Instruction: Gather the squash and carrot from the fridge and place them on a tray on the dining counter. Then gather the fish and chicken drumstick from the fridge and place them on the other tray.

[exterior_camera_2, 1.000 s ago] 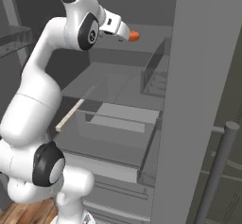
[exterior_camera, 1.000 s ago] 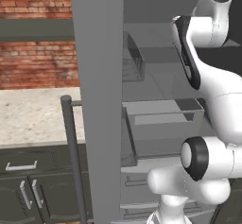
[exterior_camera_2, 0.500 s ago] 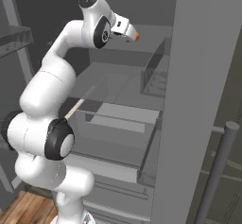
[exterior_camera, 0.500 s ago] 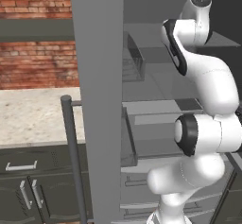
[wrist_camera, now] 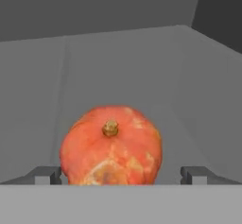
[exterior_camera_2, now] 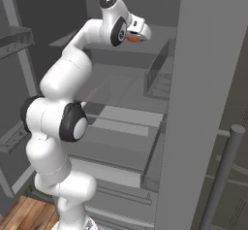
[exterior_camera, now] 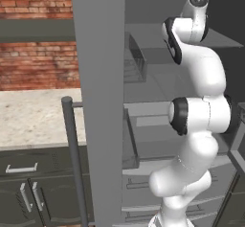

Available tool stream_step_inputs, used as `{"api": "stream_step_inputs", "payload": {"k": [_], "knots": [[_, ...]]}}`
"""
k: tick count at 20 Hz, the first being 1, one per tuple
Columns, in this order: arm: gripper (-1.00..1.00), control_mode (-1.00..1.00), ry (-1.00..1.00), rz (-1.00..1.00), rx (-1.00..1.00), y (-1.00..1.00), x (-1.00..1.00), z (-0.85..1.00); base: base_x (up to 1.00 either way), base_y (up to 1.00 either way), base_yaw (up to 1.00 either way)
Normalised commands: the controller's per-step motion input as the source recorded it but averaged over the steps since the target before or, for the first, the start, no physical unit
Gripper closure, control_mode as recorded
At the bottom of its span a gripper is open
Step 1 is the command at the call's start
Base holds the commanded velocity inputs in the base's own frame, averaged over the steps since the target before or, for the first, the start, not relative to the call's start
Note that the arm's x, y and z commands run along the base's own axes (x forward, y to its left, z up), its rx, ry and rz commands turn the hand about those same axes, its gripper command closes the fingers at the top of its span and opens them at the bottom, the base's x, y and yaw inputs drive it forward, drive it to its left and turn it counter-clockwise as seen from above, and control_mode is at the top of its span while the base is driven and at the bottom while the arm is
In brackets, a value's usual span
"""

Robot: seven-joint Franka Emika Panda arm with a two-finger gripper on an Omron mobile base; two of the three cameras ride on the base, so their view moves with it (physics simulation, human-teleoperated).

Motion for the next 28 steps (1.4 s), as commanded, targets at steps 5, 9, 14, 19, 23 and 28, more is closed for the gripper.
{"api": "stream_step_inputs", "payload": {"k": [5, 9, 14, 19, 23, 28], "knots": [[-1.00, -1.00, 0.05, 0.00, 0.00, -0.08, 0.63, -0.02, 0.00, 0.00, 0.00], [-1.00, -1.00, 0.01, 0.00, 0.00, -0.05, 0.17, -0.06, 0.00, 0.00, 0.00], [1.00, -1.00, 0.01, 0.00, 0.00, 0.00, 0.00, -0.22, 0.00, 0.00, 0.00], [1.00, -1.00, 0.00, 0.00, -0.02, 0.00, 0.00, -0.38, 0.00, 0.00, 0.00], [1.00, -1.00, -0.05, 0.00, -0.01, 0.07, -0.23, -0.15, 0.00, 0.00, 0.00], [1.00, -1.00, -0.16, 0.00, -0.01, 0.16, -0.70, 0.00, 0.00, 0.00, 0.00]]}}
